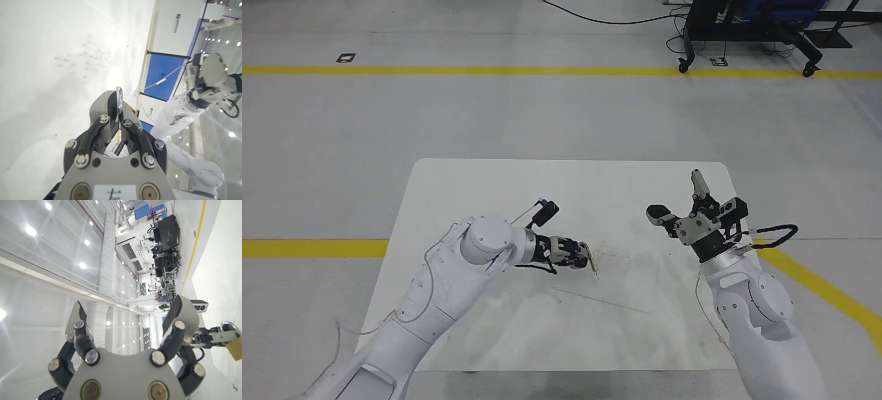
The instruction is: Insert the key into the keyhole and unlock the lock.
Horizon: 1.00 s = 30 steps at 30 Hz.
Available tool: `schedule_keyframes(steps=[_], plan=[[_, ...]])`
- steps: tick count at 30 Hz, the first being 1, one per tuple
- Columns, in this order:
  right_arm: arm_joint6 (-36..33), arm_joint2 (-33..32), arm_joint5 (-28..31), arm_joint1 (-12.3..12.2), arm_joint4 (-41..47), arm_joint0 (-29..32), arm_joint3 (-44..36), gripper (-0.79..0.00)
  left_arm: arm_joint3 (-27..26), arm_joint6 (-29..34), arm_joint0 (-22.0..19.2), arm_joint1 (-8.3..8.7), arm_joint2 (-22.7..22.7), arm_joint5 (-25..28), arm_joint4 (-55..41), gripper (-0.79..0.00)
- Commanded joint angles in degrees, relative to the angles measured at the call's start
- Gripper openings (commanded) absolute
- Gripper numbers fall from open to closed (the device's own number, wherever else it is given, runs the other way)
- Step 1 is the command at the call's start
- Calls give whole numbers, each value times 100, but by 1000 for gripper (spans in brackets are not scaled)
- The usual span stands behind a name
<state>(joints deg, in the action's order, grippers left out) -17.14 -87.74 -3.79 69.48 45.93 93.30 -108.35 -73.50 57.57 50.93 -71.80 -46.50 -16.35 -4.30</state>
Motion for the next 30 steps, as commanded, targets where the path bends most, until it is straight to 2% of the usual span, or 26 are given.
schedule_keyframes(steps=[1, 2, 3, 4, 5, 7, 8, 9, 15, 20, 23, 26, 30], plan=[[0, 0, 0, 0, 0, 0, 0, 0, 102, -109, -76, -21, 131, -246, 267, -785], [0, 0, 0, 0, 0, 0, 0, 0, 122, -140, -108, -33, 194, -319, 373, -773], [0, 0, 0, 0, 0, 0, 0, 0, 154, -136, -139, -44, 253, -388, 456, -699], [0, 0, 0, 0, 0, 0, 0, 0, 179, -123, -168, -55, 295, -427, 502, -573], [0, 0, 0, 0, 0, 0, 0, 0, 200, -113, -190, -65, 331, -445, 536, -511], [0, 0, 0, 0, 0, 0, 0, 0, 231, -106, -220, -84, 382, -451, 565, -280], [0, 0, 0, 0, 0, 0, 0, 0, 246, -109, -231, -92, 398, -448, 575, -108], [0, 0, 0, 0, 0, 0, 0, 0, 261, -112, -241, -98, 405, -445, 571, -6], [0, 0, 0, 0, 0, 0, 0, 0, 293, -301, -271, -112, 336, -299, 562, 0], [0, 0, 0, 0, 0, 0, 0, 0, 15, -877, -125, -71, 89, 244, 608, 0], [0, 0, 0, 0, 0, 0, 0, 0, -414, -1655, 109, 12, -248, 900, 852, 0], [0, 0, 0, 0, 0, 0, 0, 0, -1041, -2888, 588, 154, -811, 1743, 1412, 0], [0, 0, 0, 0, 0, 0, 0, 0, -1691, -3700, 1265, 334, -1434, 2028, 2209, 0]])
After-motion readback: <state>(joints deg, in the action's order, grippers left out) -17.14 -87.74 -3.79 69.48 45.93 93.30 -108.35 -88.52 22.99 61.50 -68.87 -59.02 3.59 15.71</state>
